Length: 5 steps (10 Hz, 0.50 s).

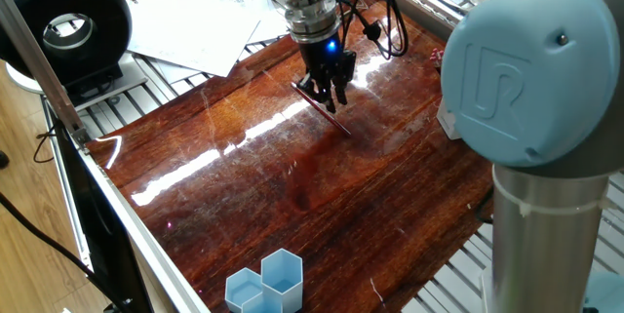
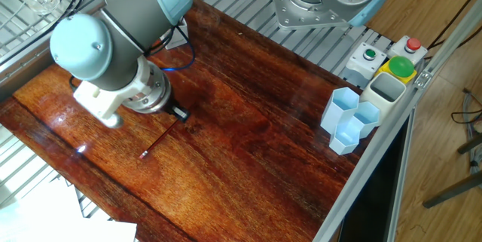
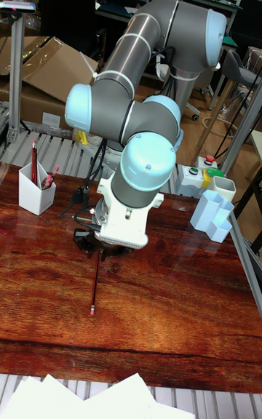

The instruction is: Put the pen into the pen holder

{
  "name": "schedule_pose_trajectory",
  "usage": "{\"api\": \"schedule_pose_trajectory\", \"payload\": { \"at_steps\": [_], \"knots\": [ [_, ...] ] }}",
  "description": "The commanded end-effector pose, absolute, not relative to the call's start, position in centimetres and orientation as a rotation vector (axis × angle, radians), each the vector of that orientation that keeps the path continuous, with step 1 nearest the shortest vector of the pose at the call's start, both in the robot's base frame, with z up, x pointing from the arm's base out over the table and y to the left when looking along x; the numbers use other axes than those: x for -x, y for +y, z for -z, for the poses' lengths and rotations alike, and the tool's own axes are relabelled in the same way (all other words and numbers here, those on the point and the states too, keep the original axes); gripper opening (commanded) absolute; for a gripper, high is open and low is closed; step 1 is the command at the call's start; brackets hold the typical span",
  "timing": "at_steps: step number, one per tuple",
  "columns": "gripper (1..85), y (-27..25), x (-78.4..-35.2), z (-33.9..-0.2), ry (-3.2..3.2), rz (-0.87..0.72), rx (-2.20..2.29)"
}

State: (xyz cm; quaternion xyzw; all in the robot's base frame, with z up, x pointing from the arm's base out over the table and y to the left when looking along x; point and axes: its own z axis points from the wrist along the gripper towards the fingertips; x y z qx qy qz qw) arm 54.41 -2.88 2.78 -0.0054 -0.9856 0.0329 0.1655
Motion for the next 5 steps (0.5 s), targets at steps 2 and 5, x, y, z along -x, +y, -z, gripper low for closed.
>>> {"api": "schedule_pose_trajectory", "payload": {
  "at_steps": [2, 5],
  "knots": [
    [34.0, -2.4, -54.7, -2.8, -2.819, -0.068, 0.043],
    [34.3, -1.5, -57.5, -2.3, -2.797, -0.064, 0.023]
  ]
}}
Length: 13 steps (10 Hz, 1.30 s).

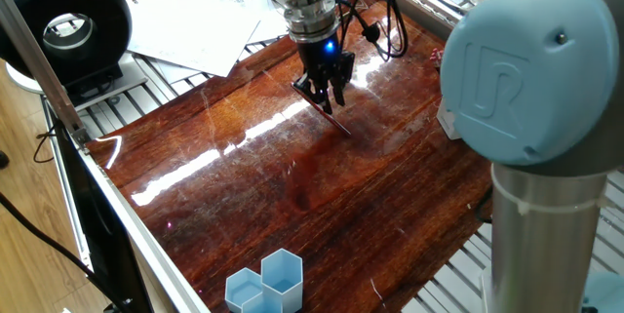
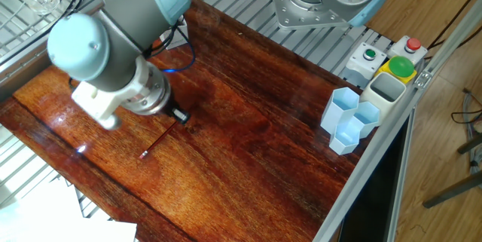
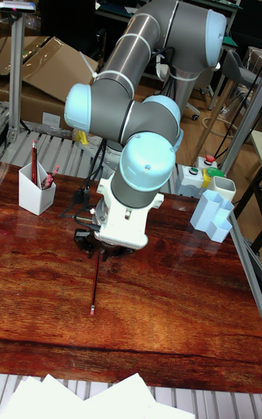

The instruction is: Put the pen into the pen holder

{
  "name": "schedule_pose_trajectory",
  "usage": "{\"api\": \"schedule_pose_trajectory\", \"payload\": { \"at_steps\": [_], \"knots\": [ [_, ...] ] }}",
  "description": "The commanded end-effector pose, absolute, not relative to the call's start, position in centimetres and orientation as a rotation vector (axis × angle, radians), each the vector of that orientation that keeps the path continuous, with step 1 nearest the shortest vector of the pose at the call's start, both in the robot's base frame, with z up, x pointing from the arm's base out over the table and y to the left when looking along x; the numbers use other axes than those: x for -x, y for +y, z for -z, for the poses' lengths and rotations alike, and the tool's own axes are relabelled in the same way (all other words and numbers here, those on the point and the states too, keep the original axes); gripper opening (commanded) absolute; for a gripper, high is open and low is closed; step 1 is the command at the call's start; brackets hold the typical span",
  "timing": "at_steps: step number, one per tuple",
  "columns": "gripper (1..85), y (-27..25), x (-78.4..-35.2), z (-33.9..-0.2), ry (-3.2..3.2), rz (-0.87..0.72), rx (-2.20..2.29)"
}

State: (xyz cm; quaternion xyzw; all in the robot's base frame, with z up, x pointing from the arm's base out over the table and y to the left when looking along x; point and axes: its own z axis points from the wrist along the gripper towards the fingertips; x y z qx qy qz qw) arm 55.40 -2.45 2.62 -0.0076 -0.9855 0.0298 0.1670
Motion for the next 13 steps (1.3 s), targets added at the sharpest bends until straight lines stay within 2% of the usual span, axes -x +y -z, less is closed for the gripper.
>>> {"api": "schedule_pose_trajectory", "payload": {
  "at_steps": [1, 5, 6, 9, 13],
  "knots": [
    [34.3, -1.4, -58.8, -2.0, -2.794, -0.070, 0.022],
    [34.3, -2.6, -63.2, -1.1, -2.783, -0.108, 0.004],
    [34.3, -1.9, -63.1, -0.7, -2.769, -0.083, 0.029],
    [33.7, -2.0, -60.9, -2.2, -2.686, -0.101, 0.041],
    [33.7, -2.3, -61.0, -1.6, -2.673, -0.125, 0.058]
  ]
}}
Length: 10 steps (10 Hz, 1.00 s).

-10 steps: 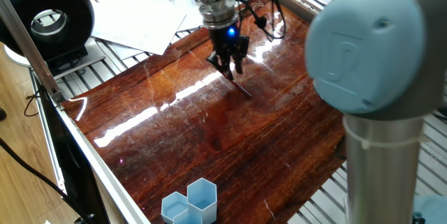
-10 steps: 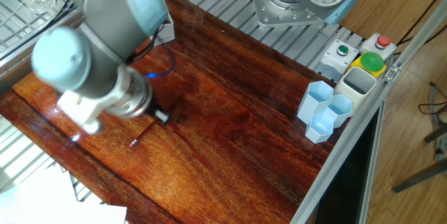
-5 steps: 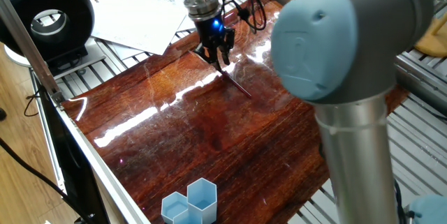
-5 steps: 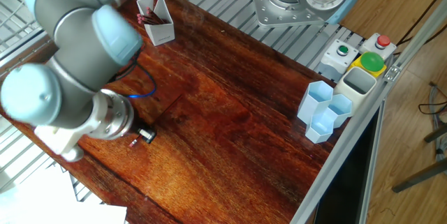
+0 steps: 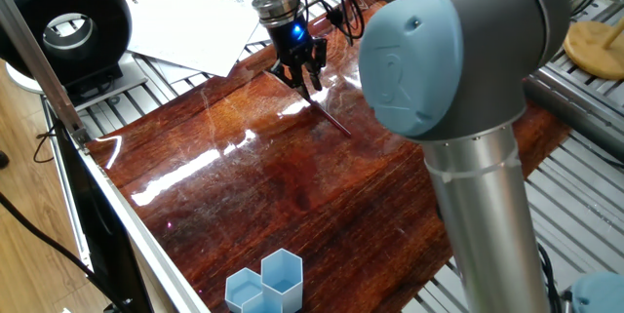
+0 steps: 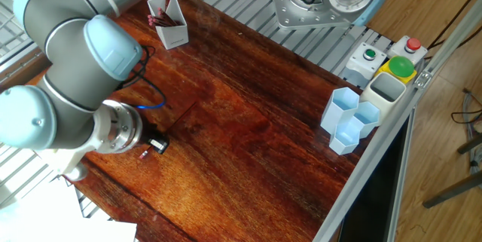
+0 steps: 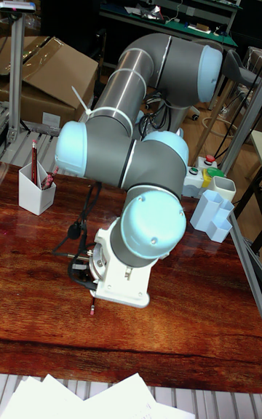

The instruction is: Put the pen into the pen holder

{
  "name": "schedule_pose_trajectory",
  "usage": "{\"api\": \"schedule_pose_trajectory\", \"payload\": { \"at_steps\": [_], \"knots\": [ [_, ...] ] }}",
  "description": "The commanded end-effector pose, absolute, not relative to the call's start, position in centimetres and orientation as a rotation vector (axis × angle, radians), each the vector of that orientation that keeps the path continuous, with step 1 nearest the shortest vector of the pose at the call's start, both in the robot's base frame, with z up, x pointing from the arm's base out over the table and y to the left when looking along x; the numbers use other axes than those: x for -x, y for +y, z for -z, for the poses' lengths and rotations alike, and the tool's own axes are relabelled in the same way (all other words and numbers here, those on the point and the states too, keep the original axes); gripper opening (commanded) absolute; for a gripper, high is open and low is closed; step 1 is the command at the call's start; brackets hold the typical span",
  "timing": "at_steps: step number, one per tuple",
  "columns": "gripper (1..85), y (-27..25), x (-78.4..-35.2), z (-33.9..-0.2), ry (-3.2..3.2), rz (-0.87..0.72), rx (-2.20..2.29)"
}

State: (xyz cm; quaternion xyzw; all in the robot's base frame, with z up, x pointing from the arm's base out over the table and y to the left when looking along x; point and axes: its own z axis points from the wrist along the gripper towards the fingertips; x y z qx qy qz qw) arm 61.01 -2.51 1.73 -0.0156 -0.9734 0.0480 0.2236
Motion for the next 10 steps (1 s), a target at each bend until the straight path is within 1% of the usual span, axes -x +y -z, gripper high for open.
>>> {"api": "schedule_pose_trajectory", "payload": {
  "at_steps": [1, 5, 10],
  "knots": [
    [33.3, -2.2, -61.1, -1.2, -2.670, -0.120, 0.068],
    [32.7, -1.9, -60.4, -1.1, -2.632, -0.106, 0.065],
    [31.0, -1.8, -60.7, -0.1, -2.637, -0.089, 0.064]
  ]
}}
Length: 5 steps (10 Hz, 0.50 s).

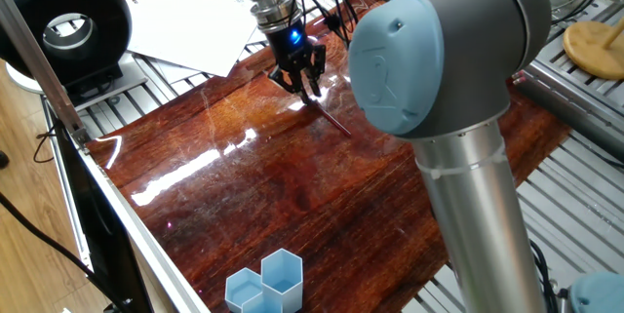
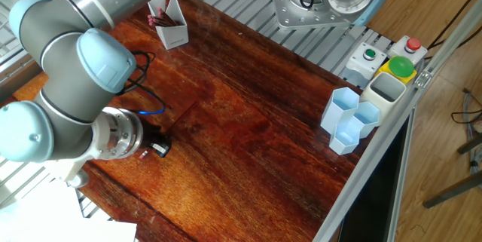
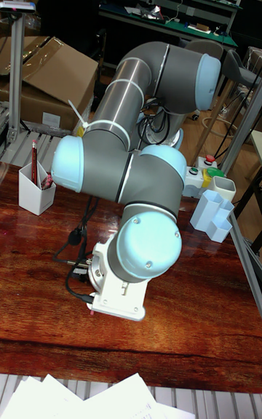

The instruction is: Put the pen into the pen holder

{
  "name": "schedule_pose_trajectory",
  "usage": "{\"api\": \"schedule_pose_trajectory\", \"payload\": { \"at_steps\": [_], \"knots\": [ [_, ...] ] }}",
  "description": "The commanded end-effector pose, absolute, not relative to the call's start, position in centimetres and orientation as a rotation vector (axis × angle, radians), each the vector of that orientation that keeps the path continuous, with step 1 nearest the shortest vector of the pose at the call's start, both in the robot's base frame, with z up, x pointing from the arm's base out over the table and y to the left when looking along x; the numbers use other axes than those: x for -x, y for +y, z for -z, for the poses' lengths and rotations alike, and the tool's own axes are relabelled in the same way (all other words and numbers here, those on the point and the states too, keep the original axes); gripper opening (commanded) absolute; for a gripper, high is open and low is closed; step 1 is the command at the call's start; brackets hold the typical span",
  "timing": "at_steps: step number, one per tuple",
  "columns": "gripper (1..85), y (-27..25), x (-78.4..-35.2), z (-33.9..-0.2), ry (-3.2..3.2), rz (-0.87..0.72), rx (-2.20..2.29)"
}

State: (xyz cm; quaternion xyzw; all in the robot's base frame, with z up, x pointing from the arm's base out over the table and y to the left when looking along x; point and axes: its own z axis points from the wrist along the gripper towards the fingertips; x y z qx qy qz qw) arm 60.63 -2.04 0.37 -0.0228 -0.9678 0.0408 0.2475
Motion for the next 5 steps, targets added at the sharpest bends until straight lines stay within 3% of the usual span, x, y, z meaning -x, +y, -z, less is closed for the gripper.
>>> {"api": "schedule_pose_trajectory", "payload": {
  "at_steps": [1, 5],
  "knots": [
    [29.7, -2.12, -60.55, -0.02, -2.636, -0.091, 0.057],
    [26.0, -1.83, -60.83, 0.03, -2.645, -0.082, 0.066]
  ]
}}
